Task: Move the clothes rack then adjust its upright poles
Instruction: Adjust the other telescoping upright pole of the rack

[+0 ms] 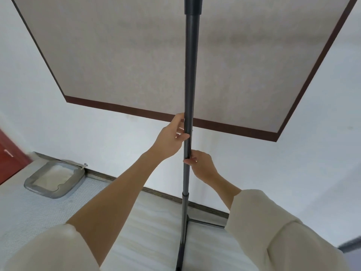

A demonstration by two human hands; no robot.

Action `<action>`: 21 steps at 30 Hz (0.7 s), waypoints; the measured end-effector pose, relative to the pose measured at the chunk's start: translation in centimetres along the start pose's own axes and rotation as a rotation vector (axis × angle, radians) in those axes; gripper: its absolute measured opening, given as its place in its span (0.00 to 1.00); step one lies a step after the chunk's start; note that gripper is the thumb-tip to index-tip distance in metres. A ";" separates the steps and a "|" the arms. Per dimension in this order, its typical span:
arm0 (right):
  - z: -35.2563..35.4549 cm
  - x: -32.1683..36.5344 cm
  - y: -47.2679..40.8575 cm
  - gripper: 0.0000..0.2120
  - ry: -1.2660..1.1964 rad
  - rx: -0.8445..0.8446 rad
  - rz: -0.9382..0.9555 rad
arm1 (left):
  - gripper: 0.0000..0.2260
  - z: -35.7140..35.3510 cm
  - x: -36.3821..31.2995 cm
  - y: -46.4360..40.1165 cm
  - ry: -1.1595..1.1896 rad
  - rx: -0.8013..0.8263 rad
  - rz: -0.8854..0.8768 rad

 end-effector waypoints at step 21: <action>0.8 -3.0 -8.9 0.11 -0.019 -0.084 -0.024 | 0.22 -0.5 2.2 -8.5 -0.036 -0.058 0.028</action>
Point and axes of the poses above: each hand's wrist, its own y-axis away from the middle knuckle, its own z-axis out of the back of the hand, x = y × z, the point moved 9 cm from there along -y, towards the middle knuckle, and after that the axes turned 4 degrees about z, right-handed, at the moved point
